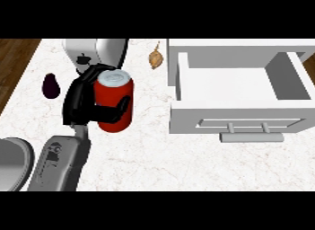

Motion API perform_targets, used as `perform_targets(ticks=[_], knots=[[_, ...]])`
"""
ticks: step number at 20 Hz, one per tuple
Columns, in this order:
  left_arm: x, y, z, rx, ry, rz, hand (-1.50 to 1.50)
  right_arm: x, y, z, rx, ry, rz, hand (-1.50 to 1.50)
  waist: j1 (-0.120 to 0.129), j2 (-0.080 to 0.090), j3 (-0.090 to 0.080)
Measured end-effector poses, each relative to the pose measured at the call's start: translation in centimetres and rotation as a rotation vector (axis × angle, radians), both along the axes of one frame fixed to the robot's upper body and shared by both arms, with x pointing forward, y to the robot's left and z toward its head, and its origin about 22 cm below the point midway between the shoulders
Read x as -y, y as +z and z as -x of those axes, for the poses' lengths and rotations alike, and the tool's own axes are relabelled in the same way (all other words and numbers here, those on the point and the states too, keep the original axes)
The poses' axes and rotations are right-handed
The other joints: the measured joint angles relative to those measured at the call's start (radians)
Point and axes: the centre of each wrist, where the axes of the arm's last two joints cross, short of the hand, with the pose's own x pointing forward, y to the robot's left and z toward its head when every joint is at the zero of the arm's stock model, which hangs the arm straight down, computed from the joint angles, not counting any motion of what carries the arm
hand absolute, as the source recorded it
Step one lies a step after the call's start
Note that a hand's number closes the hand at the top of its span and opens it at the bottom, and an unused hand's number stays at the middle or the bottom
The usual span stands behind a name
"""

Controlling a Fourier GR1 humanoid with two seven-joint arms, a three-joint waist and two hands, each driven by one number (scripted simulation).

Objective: Pick up the can, place it into the drawer and close the drawer

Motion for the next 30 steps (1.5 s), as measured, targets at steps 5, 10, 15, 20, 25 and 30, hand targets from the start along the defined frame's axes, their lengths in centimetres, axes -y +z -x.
perform_targets(ticks=[5,10,15,20,25,30], knots=[[3.7,4.4,-1.5,0.002,-0.041,-0.014,1.50,0.4,0.2,-0.3,-0.001,-0.003,-0.003,-1.50,-0.003,0.001,0.000],[7.3,8.2,-2.8,0.024,-0.067,-0.040,1.50,0.2,0.0,-0.2,0.003,-0.010,0.004,-1.50,-0.007,0.002,0.000],[10.6,11.5,-4.2,0.054,-0.083,-0.064,1.50,0.5,-0.4,-0.3,0.004,-0.005,0.005,-1.50,-0.011,0.003,0.000],[13.6,14.5,-5.2,0.055,-0.089,-0.070,1.50,0.5,-0.1,-0.3,-0.001,-0.001,0.009,-1.50,-0.016,0.003,0.000],[16.1,16.7,-6.4,0.051,-0.085,-0.079,1.50,0.6,-0.3,-0.5,-0.001,-0.001,0.010,-1.50,-0.022,0.005,0.000],[18.0,17.9,-7.5,0.038,-0.087,-0.107,1.50,0.3,-0.6,-0.8,0.004,0.004,0.004,-1.50,-0.029,0.007,0.001]])
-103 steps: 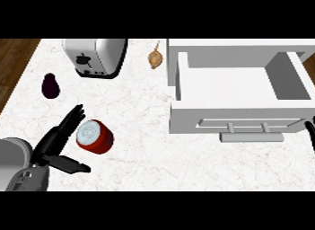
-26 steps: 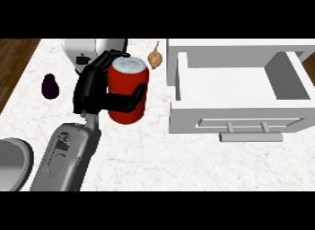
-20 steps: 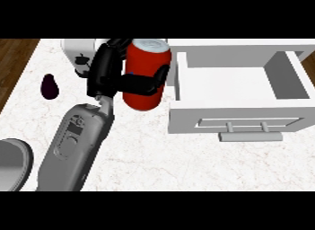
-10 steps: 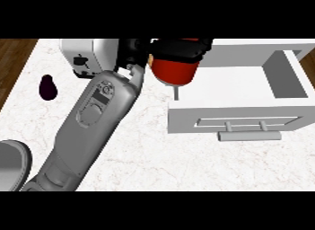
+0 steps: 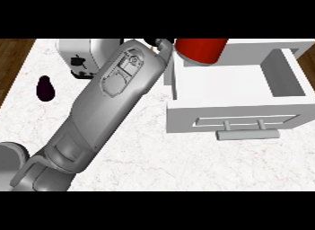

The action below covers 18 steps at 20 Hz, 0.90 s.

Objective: Pick up the can, place it into the drawer and close the drawer

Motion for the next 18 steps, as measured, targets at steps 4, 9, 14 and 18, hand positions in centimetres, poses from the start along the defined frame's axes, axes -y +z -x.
perform_targets(ticks=[4,9,14,18], knots=[[1.2,0.8,-0.7,-0.009,0.009,-0.018,1.50,-0.3,0.3,-0.5,0.000,0.007,0.009,-1.50,-0.007,0.003,0.000],[2.2,0.4,-1.2,-0.012,0.014,-0.048,1.50,-0.3,-0.1,-0.6,0.000,0.016,0.009,-1.50,-0.017,0.004,0.001],[2.6,-0.2,-1.9,-0.017,0.030,-0.078,1.50,-0.2,-0.1,-1.0,0.006,0.022,0.010,-1.50,-0.033,0.009,0.001],[2.6,-0.9,-2.2,-0.027,0.043,-0.092,1.50,-1.0,0.4,-1.6,0.010,0.035,0.011,-1.50,-0.043,0.012,0.001]])
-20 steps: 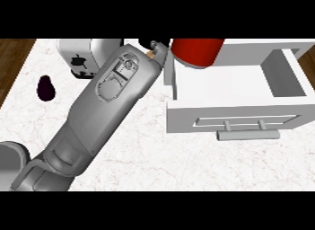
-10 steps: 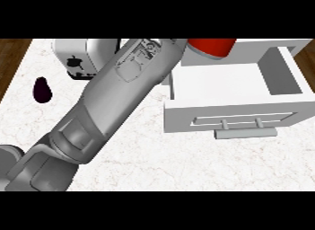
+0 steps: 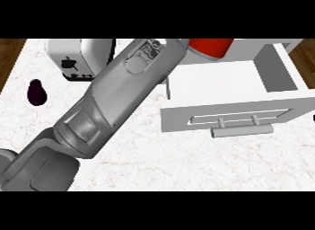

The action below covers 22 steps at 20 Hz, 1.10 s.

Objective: Pick up the can, place it into the drawer and close the drawer

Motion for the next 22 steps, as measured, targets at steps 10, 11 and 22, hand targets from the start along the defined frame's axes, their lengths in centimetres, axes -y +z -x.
perform_targets(ticks=[10,11,22], knots=[[-0.1,-2.4,-0.3,0.024,0.050,-0.066,1.50,0.3,0.3,-1.0,0.007,0.007,0.002,-1.50,-0.018,0.005,0.001],[-0.1,-2.6,-0.3,0.028,0.055,-0.075,1.50,0.3,0.3,-1.1,0.009,0.010,0.004,-1.50,-0.020,0.006,0.001],[-1.1,-5.4,-0.8,0.050,0.107,-0.144,-1.50,-0.2,0.6,-1.9,0.026,0.028,0.017,-1.50,-0.045,0.014,0.001]])
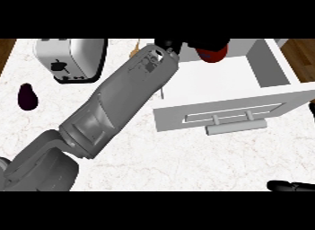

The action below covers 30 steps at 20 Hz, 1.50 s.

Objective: Pick up the can, place it into the drawer and close the drawer

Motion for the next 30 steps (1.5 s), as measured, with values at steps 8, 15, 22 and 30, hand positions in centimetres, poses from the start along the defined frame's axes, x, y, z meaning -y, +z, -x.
perform_targets(ticks=[8,15,22,30], knots=[[-0.3,-0.9,0.0,0.011,0.052,0.019,-1.50,-0.1,0.8,0.2,0.008,0.018,0.008,-1.50,-0.013,0.000,-0.001],[-0.3,-1.3,0.1,0.012,0.083,0.052,-1.50,0.0,1.2,0.4,0.036,0.012,0.049,-1.50,-0.013,-0.001,-0.001],[-0.1,-0.9,0.2,0.001,0.092,0.109,-1.50,0.3,2.7,0.5,0.122,-0.007,0.258,-1.50,-0.004,-0.001,-0.001],[0.5,0.1,0.5,0.013,0.084,0.182,-1.50,-0.8,4.1,-0.3,0.184,-0.013,0.483,-1.50,0.028,-0.006,-0.002]])
